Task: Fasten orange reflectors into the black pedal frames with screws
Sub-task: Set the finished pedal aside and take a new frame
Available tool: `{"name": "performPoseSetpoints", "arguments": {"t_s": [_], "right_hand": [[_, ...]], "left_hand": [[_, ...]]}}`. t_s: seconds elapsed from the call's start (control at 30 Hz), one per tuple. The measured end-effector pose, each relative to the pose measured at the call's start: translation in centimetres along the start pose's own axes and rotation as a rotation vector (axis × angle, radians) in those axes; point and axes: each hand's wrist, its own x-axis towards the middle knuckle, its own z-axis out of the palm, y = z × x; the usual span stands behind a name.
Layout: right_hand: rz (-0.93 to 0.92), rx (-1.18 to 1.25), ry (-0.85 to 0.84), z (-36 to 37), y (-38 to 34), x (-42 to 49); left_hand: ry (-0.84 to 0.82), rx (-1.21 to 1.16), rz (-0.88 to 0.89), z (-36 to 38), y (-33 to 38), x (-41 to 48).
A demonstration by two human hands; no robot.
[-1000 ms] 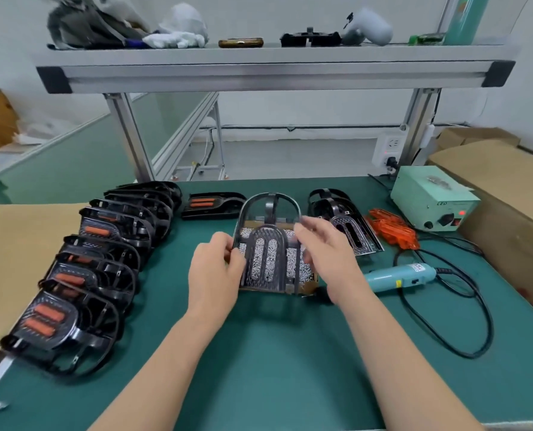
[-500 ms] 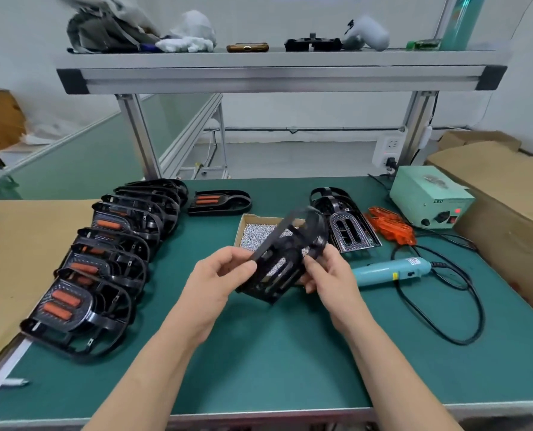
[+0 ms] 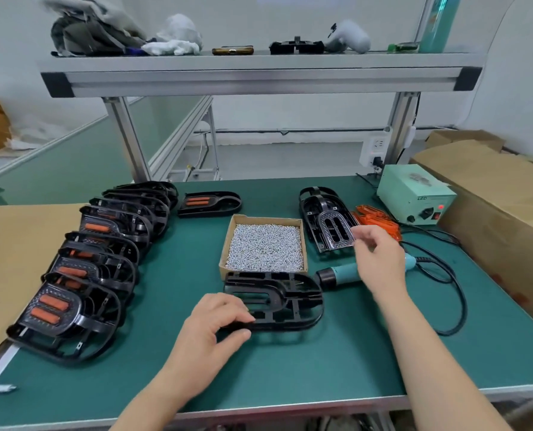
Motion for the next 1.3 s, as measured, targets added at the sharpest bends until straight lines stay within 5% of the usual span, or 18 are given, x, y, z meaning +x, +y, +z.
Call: {"name": "performPoseSetpoints", "arguments": {"t_s": [0.27, 0.47, 0.73, 1.07, 1.3], "right_hand": [[0.096, -0.808, -0.229, -1.9, 2.7, 7.6], [0.143, -0.895, -0.321, -1.5, 2.7, 10.1], [0.104, -0.849, -0.211, -1.5, 4.3, 10.8], [-0.137, -0.413, 0.002, -1.6, 0.3, 7.8], [0.124, 0.555, -0.367, 2.0, -5.0, -1.0]], "left_hand": [[-0.030, 0.146, 0.062, 1.0, 0.1, -0.8], [-0.058, 0.177, 0.093, 0.6, 0.7, -0.8], [-0.100, 0.258, 0.127, 0.7, 1.1, -1.1], [-0.039, 0.327, 0.236, 1.1, 0.7, -1.5], [-0.046, 0.314, 0.186, 1.2, 0.8, -1.3]]}}
